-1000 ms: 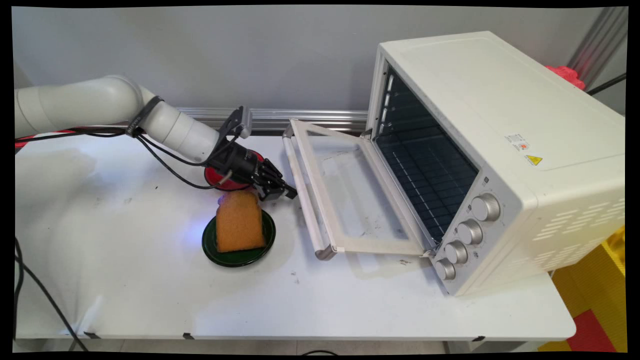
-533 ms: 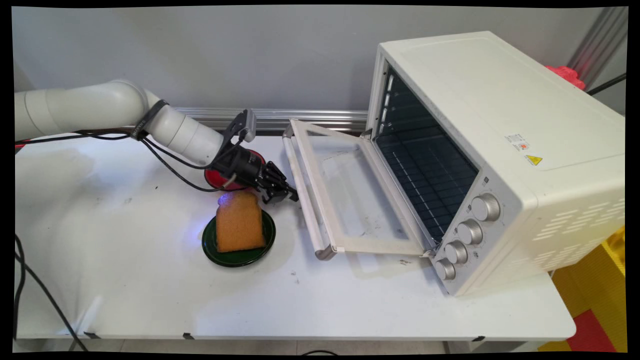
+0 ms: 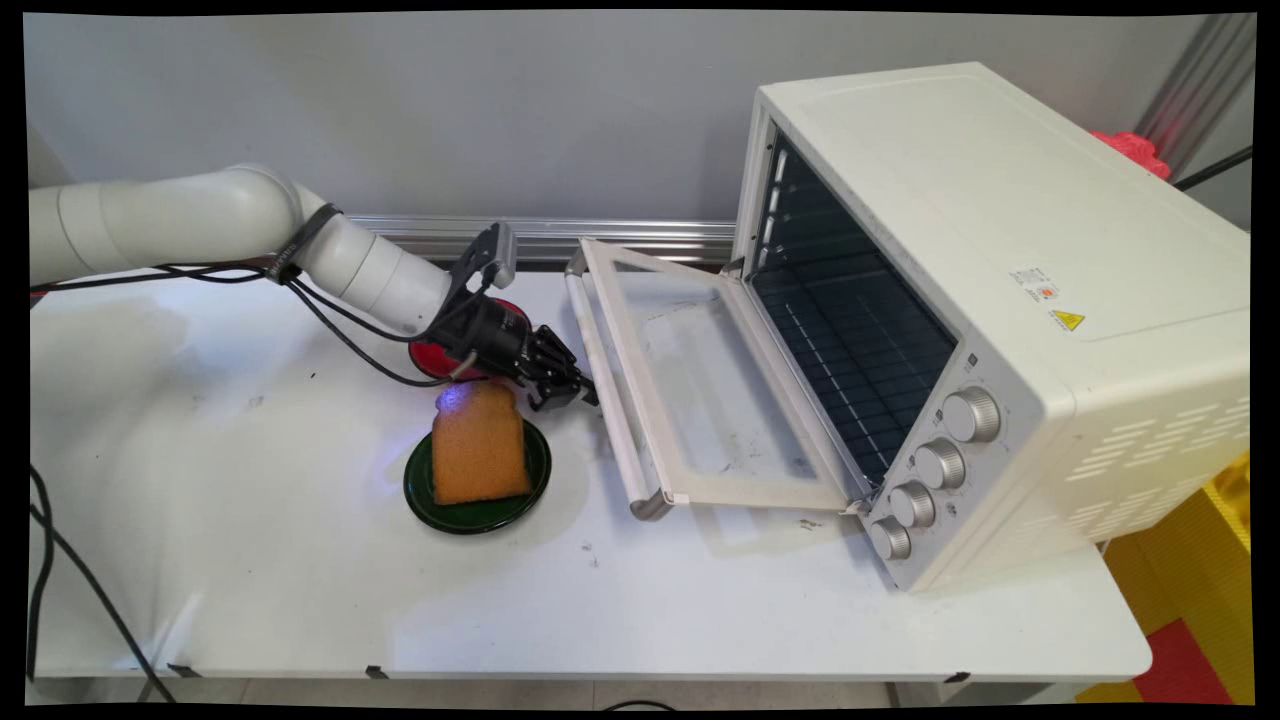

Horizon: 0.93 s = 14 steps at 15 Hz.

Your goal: Close the oven

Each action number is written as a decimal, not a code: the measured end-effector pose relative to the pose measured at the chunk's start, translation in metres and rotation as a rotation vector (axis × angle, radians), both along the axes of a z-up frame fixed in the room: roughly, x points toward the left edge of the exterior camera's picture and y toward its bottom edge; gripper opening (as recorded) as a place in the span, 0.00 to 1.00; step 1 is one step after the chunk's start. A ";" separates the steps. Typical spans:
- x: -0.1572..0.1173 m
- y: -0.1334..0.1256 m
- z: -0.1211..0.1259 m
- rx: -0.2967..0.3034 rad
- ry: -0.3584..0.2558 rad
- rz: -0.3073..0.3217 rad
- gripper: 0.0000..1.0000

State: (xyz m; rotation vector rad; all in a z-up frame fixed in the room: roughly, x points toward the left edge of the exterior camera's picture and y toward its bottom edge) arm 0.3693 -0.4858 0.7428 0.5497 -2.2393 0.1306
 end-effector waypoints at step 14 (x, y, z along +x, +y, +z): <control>-0.011 -0.009 0.014 -0.029 0.046 0.015 0.00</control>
